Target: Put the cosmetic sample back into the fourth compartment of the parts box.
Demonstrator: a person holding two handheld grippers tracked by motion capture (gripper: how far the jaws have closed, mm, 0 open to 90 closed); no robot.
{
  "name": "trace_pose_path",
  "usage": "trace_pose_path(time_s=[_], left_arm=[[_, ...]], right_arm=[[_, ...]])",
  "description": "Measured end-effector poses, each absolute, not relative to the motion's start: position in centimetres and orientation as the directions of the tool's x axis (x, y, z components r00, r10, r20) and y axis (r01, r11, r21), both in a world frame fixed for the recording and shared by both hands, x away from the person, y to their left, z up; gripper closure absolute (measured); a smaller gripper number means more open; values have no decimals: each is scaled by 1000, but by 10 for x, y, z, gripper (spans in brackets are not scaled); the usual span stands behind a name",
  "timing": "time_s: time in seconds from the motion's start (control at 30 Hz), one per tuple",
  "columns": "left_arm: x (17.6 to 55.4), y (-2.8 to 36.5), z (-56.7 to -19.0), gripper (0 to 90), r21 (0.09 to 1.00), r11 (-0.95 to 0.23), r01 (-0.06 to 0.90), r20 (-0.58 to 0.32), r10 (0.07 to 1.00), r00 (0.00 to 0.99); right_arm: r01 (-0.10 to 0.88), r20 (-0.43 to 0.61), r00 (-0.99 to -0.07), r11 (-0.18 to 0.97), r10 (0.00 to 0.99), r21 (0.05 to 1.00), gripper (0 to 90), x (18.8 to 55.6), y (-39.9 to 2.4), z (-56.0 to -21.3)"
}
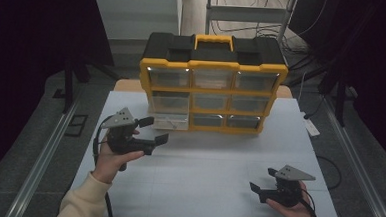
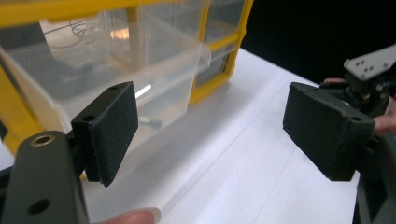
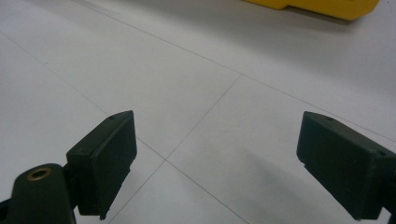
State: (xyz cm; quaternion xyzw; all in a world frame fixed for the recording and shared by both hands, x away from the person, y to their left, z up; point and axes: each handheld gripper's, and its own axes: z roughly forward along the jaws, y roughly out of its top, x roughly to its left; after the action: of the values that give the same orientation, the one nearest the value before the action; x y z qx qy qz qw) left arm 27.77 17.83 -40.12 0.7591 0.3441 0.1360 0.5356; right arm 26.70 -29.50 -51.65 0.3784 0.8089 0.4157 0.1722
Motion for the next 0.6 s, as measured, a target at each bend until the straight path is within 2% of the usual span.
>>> trace_pose_path(time_s=[0.6], left_arm=[[252,190,-457,194,874,-223,432,-148,724,673]], right_arm=[[473,39,-651,364,758,803,129,271,-295,-517]])
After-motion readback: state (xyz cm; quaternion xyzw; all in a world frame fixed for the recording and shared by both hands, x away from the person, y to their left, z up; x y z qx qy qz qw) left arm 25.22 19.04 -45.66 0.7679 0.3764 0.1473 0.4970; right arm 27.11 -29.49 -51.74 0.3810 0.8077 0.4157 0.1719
